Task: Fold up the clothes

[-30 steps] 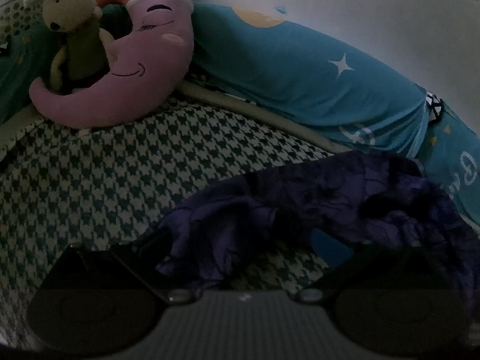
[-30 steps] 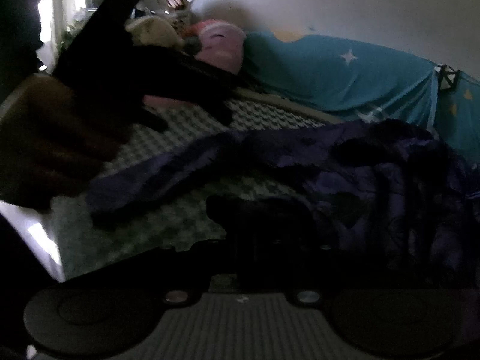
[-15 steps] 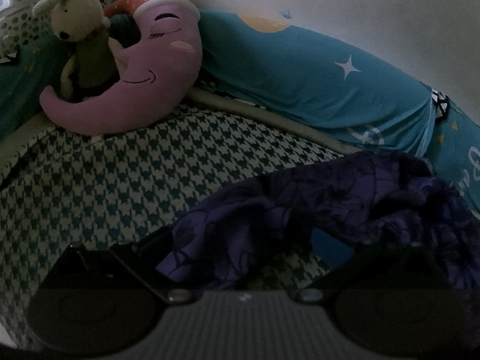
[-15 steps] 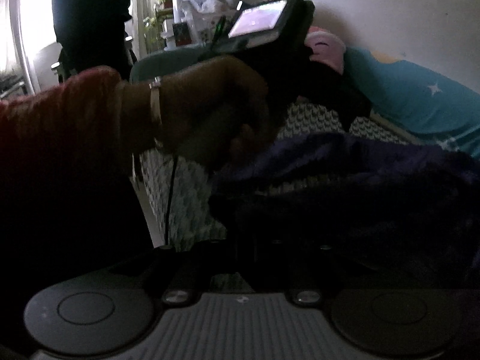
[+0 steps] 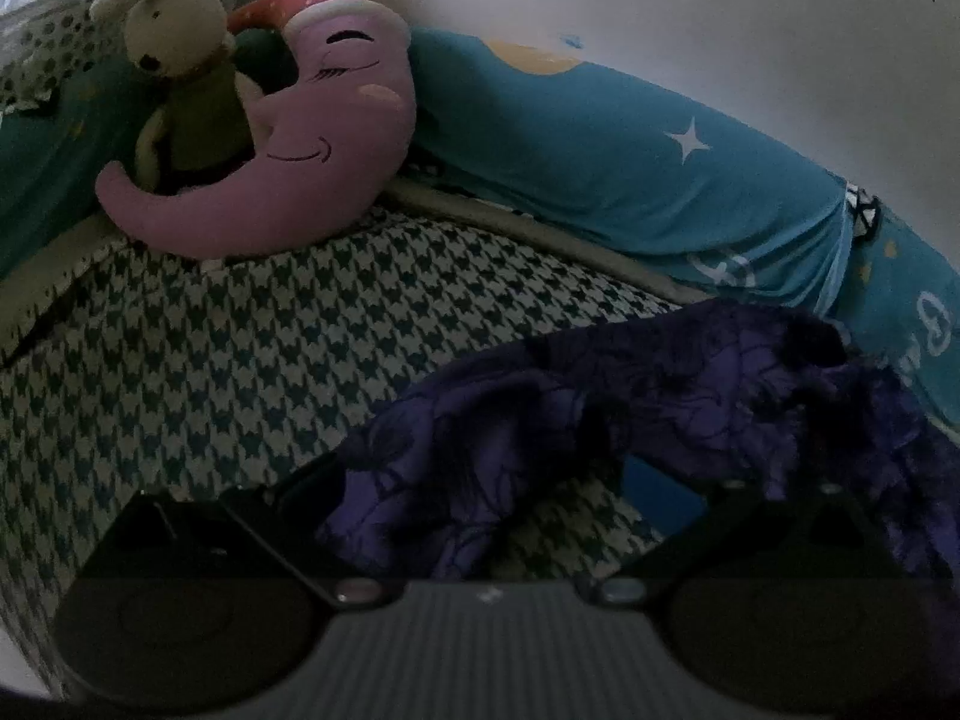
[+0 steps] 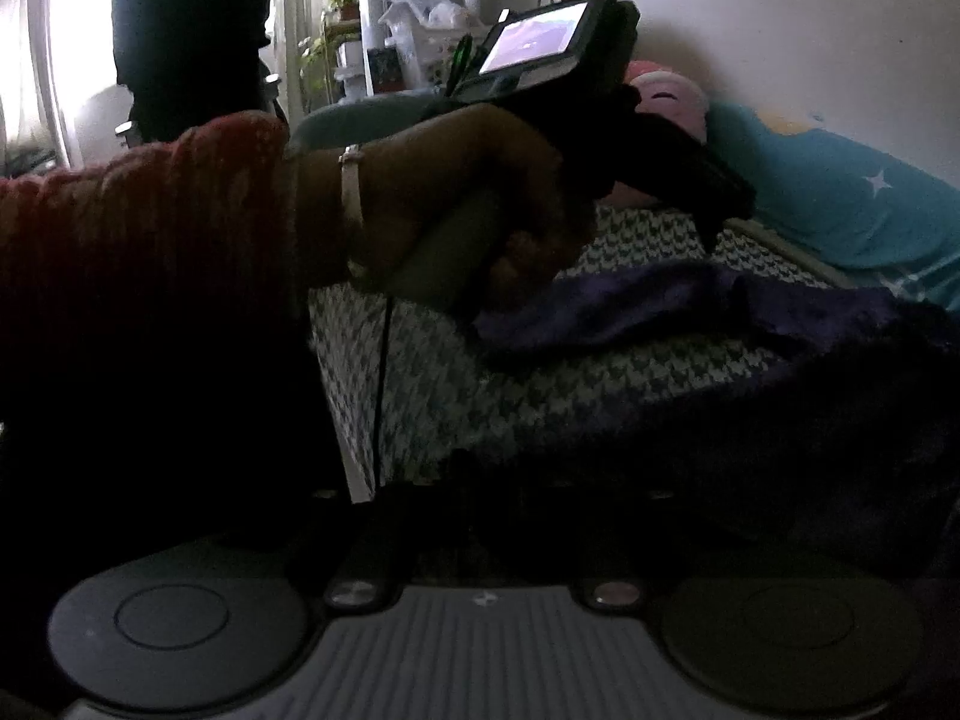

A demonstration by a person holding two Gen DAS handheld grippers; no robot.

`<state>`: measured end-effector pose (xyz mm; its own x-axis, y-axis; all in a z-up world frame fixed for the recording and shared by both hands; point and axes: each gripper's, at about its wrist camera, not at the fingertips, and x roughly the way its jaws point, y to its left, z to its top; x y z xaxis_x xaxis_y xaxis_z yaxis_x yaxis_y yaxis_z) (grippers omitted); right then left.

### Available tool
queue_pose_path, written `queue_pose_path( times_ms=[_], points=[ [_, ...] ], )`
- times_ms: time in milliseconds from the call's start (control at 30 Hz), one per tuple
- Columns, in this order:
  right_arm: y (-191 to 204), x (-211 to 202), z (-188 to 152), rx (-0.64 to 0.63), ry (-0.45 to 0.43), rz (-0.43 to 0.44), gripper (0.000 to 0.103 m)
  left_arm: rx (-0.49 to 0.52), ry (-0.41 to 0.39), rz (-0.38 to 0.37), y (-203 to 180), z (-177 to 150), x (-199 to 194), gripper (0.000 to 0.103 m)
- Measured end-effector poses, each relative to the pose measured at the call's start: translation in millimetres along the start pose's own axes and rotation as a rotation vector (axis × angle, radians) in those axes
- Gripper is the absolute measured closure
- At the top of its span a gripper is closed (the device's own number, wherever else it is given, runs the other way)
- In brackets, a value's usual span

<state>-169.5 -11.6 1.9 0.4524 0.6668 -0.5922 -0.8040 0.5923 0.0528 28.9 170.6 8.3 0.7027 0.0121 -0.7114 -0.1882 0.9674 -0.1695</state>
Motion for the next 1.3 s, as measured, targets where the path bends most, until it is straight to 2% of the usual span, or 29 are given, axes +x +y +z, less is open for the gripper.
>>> queue_pose_path(
  times_ms=[133, 333, 500, 733, 1033, 1300],
  points=[
    [0, -10, 3, 0.035, -0.029, -0.02, 0.085, 0.004, -0.004, -0.011, -3, -6, -7, 0.0],
    [-12, -24, -5, 0.145, -0.042, -0.147, 0.081, 0.022, 0.014, -0.041, -12, -25, -18, 0.0],
    [-28, -37, -16, 0.25, -0.04, -0.285, 0.079, 0.085, 0.015, -0.061, -26, -43, -29, 0.0],
    [-41, -61, -30, 0.346, -0.044, -0.391, 0.079, 0.191, 0.033, -0.112, -53, -70, -40, 0.0],
    [-55, -98, -58, 0.486, -0.047, -0.537, 0.079, 0.278, 0.062, -0.178, -81, -101, -48, 0.0],
    [-71, -117, -94, 0.591, -0.001, -0.667, 0.079, 0.334, 0.078, -0.194, -99, -117, -49, 0.0]
  ],
)
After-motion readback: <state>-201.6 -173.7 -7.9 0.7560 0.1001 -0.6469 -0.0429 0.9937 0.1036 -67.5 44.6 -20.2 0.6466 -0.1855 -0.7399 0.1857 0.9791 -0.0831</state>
